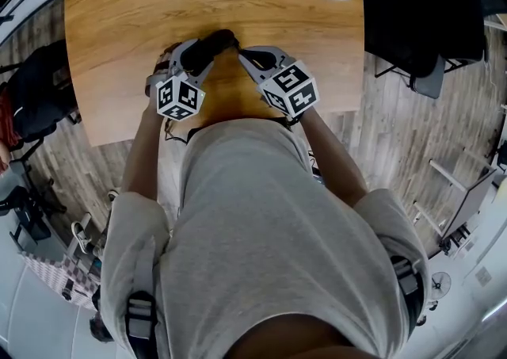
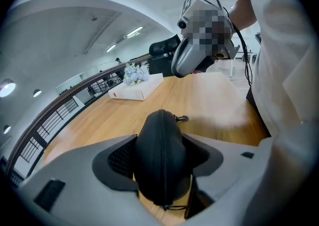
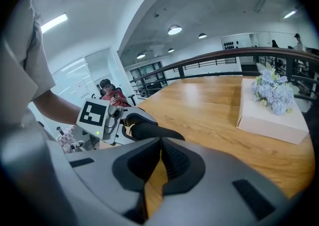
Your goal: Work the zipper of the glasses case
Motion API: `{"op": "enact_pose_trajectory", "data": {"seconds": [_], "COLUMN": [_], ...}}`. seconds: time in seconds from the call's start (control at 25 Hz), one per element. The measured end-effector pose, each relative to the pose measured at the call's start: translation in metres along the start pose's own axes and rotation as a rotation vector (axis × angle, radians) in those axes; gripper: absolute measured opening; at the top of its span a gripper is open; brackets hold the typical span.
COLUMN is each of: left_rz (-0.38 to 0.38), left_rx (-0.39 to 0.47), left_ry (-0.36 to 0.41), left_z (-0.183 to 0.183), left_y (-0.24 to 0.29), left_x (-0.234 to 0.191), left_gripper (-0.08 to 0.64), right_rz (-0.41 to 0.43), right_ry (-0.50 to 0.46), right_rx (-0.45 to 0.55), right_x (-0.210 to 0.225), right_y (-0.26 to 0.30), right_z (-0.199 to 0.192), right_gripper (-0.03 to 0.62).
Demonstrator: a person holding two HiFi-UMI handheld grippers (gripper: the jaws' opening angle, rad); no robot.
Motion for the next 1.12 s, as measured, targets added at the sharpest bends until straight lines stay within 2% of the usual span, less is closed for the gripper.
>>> {"op": "enact_pose_trajectory", "data": {"seconds": [0.16,0.4,0.56,0.68,0.8,1.0,1.12], "left_rz": [-0.021,-0.068,-0.085,-0.099,-0.092,-0.029,0.034], "left_rx": [-0.017,-0.013,0.002,-0.006,0.015,0.050,0.084], "left_ry": [0.028,0.118,0.104,0.053,-0.038,-0.149,-0.244], "left_z": [-0.008,-0.007,-0.004,-0.004,-0.006,-0.007,-0.005], "left_y": [0.016,0.044,0.053,0.051,0.039,0.011,-0.010], "left_x": [-0.004,-0.003,0.000,0.004,0.008,0.022,0.030], "left_gripper": [0.276,0.276,0.276,0.285,0.291,0.291,0.291], "right_rz": [-0.069,-0.157,-0.224,-0.281,-0.325,-0.359,-0.378], "right_ry": [-0.001,0.029,0.070,0.076,0.078,0.074,0.059], "right_rx": [-0.042,-0.061,-0.060,-0.067,-0.066,-0.049,-0.017], "right_x": [0.001,-0.011,-0.023,-0.031,-0.038,-0.046,-0.047], "right_y": [0.009,0.010,0.004,-0.001,-0.007,-0.021,-0.031], "right_z": [-0.017,-0.031,-0.038,-0.044,-0.049,-0.053,-0.052], "right_gripper": [0.026,0.026,0.026,0.026,0.026,0.026,0.026]}}
Point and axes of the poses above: the fingertips, and each gripper's own axes: y forward along the fingers, x to its right, z out of its top, the point moved 5 cm from there along -y, backward along the fingers, and after that the axes turned 15 degrees about -y, right-handed, at the moved point
